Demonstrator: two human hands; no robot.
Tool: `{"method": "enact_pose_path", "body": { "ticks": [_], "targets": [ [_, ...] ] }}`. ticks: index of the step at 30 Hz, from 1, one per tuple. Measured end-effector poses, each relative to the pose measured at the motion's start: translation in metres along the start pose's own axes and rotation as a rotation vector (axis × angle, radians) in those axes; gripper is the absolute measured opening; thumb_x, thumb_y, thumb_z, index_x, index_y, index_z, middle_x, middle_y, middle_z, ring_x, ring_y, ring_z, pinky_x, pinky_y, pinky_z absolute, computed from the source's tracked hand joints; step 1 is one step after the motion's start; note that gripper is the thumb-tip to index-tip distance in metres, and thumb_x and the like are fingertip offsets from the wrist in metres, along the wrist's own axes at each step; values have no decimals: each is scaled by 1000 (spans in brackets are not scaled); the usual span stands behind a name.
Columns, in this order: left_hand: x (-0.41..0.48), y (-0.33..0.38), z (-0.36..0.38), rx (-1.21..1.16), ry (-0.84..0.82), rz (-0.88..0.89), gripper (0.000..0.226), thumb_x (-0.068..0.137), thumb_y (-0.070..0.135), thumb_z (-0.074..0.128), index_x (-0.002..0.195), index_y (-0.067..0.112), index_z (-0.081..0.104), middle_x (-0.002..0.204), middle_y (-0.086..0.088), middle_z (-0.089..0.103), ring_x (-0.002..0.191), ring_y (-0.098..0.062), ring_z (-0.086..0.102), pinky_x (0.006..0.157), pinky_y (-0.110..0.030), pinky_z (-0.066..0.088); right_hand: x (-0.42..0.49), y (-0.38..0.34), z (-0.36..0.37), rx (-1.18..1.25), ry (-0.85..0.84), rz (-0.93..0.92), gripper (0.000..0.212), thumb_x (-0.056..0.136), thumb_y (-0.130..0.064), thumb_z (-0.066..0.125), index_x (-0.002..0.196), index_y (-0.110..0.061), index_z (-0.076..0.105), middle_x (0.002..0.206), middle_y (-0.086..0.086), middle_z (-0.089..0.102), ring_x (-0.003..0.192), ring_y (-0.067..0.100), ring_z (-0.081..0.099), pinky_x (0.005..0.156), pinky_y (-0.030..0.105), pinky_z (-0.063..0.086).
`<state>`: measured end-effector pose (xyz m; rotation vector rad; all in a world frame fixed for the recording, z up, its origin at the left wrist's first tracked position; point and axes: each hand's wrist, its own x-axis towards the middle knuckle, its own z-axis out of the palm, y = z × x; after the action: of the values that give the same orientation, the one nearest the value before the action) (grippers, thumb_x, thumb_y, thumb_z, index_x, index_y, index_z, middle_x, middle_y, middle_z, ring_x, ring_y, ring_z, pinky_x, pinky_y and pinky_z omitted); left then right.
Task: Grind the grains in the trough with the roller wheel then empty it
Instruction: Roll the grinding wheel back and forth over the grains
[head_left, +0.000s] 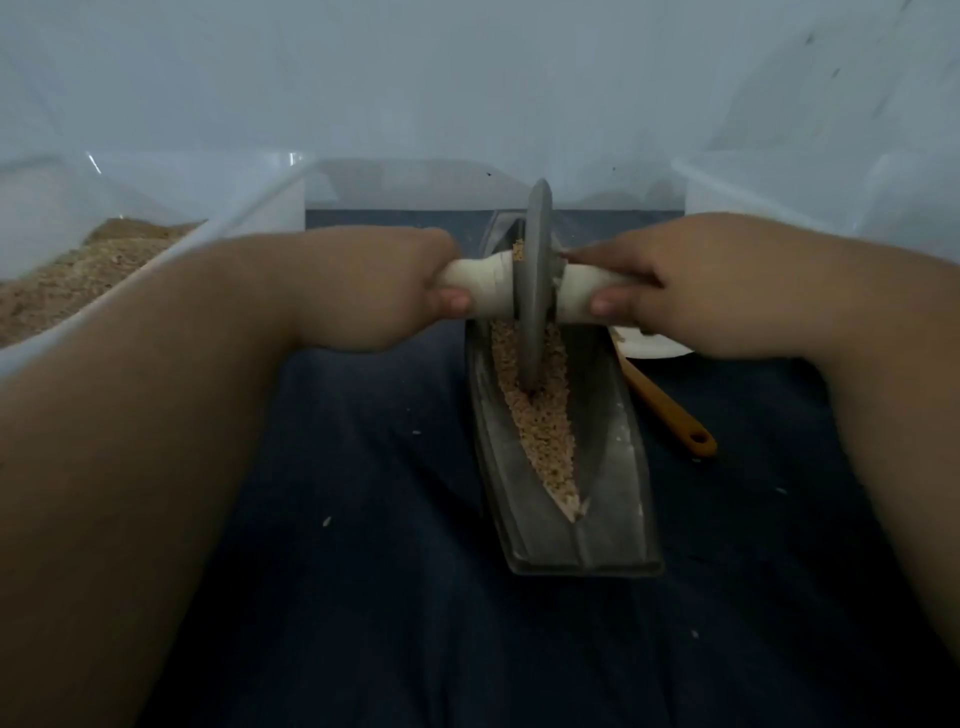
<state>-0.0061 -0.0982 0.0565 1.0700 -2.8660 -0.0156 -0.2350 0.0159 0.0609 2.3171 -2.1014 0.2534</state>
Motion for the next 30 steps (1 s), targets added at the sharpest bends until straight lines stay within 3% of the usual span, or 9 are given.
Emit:
{"method": "enact_pose_path", "body": {
  "ticks": [3, 7, 11, 14, 16, 18, 21, 24, 30],
  "targets": [
    [11, 3, 22, 176, 287, -59, 37, 94, 49, 44, 114, 18, 49, 108, -5, 54, 98, -31, 52, 84, -46, 41, 15, 11, 19, -27, 148, 67, 52, 98, -44, 45, 148, -45, 29, 146, -3, 47, 131, 21, 44, 98, 38, 38],
    [15, 8, 34, 348, 432, -78, 52, 90, 50, 40, 125, 13, 47, 118, -12, 52, 105, -35, 49, 89, -49, 36, 21, 20, 24, -7, 202, 85, 53, 98, -46, 45, 148, -47, 28, 146, -2, 47, 132, 23, 43, 99, 40, 38],
    [8, 7, 23, 252, 303, -71, 51, 89, 54, 40, 122, 15, 46, 116, -11, 53, 103, -34, 51, 87, -49, 40, 13, 15, 21, -21, 160, 34, 55, 96, -48, 46, 148, -45, 29, 141, -3, 50, 126, 20, 47, 89, 34, 37],
    [-4, 9, 4, 106, 45, -57, 41, 88, 56, 43, 111, 22, 46, 103, -1, 55, 86, -18, 53, 74, -37, 42, 4, 6, 6, -30, 53, 11, 58, 88, -59, 42, 145, -47, 35, 134, -12, 55, 111, 5, 51, 81, 24, 32],
    [-16, 14, -11, 95, -121, -44, 44, 81, 61, 40, 107, 26, 47, 93, 5, 53, 79, -8, 50, 66, -32, 37, -7, -3, -10, -8, -61, -11, 68, 73, -74, 35, 138, -53, 41, 107, -27, 62, 87, -10, 52, 68, 11, 32],
    [-30, 20, -22, 108, -215, -29, 51, 70, 67, 33, 99, 28, 48, 87, 7, 53, 78, -8, 52, 68, -30, 39, -19, -11, -25, 34, -158, -44, 71, 61, -82, 27, 126, -61, 47, 87, -31, 63, 85, -18, 52, 63, 7, 34],
    [-47, 20, -31, 84, -239, 10, 66, 61, 86, 26, 85, 29, 50, 77, 4, 59, 73, -9, 56, 71, -32, 44, -32, -14, -38, 113, -248, -99, 47, 76, -85, 29, 117, -68, 47, 76, -31, 65, 78, -14, 58, 65, 18, 38],
    [-46, 16, -32, 44, -250, 37, 67, 52, 84, 26, 82, 30, 52, 73, 2, 63, 70, -5, 56, 71, -33, 44, -35, -17, -41, 167, -283, -92, 42, 73, -81, 37, 112, -69, 47, 71, -26, 67, 74, -11, 62, 63, 14, 36],
    [-14, 7, -13, -9, -139, 23, 38, 81, 64, 40, 89, 28, 50, 80, 5, 57, 71, -6, 51, 60, -25, 33, -13, -10, -19, 52, -149, 7, 43, 77, -68, 39, 117, -58, 52, 77, -26, 67, 74, -7, 58, 64, 23, 37]
  ]
}}
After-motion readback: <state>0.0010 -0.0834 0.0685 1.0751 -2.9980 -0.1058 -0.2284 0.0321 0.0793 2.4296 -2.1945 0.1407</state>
